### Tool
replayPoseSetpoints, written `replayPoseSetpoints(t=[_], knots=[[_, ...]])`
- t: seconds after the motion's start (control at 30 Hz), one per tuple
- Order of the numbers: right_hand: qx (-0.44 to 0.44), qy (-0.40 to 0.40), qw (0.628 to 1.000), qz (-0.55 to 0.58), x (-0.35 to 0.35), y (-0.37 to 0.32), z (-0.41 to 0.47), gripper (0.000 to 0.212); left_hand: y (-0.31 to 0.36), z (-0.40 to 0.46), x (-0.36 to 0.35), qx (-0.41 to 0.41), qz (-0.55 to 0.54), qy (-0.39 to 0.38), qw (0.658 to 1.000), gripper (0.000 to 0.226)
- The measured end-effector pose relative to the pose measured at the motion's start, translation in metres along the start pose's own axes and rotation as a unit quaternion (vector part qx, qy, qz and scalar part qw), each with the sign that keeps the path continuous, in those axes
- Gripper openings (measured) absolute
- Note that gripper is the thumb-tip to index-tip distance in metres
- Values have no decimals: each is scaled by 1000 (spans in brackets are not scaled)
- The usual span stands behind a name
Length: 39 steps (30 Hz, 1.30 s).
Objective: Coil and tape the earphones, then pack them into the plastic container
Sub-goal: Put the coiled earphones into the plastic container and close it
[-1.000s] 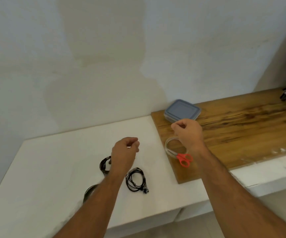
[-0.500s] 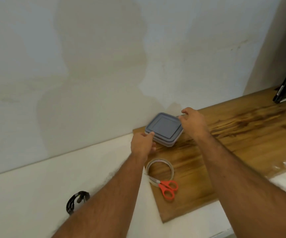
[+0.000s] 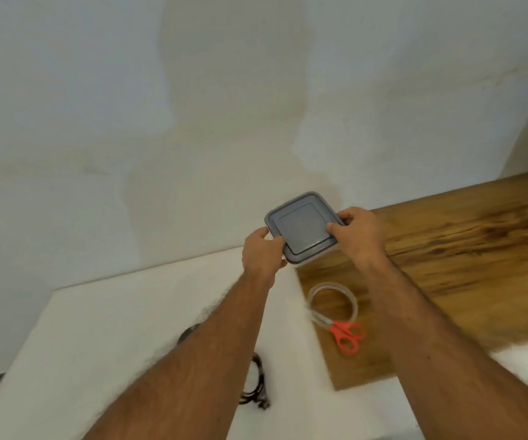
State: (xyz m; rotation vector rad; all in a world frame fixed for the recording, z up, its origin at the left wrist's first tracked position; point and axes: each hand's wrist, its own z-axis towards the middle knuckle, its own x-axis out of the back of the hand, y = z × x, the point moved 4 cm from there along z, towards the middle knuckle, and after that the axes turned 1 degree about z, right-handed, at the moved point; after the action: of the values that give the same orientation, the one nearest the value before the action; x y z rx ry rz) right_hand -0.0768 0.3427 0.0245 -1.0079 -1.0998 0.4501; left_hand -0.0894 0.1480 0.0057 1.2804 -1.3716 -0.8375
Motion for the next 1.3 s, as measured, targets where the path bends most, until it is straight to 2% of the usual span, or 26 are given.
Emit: replayPoseSetpoints(t=[0.1,0.37,0.57,0.73,0.83,1.03,1.2,1.3], knots=[[20,-41,998,34,-31,-40,-40,30,6,-22,70,-1,-14,11,1000,53],[29,-178,979,93,-120,-131,-184,27,1,-105,268,17,7,71,997,47],[22,-259,960,107,-160,-157,-278,20,-44,-160,362,43,24,98,994,42],[27,-339,939,60,-200,-150,-322,19,-112,-169,403,85,36,123,988,44],[25,-365,930,28,-215,-142,-331,15,-141,-163,412,113,57,110,986,46],[14,-414,910,-3,-231,-128,-329,14,-158,-144,419,146,94,60,983,44],[15,-432,902,-9,-234,-125,-322,12,-159,-137,418,152,81,57,983,42],[46,-419,906,-33,-232,-124,-314,6,-160,-134,416,146,83,55,984,42]])
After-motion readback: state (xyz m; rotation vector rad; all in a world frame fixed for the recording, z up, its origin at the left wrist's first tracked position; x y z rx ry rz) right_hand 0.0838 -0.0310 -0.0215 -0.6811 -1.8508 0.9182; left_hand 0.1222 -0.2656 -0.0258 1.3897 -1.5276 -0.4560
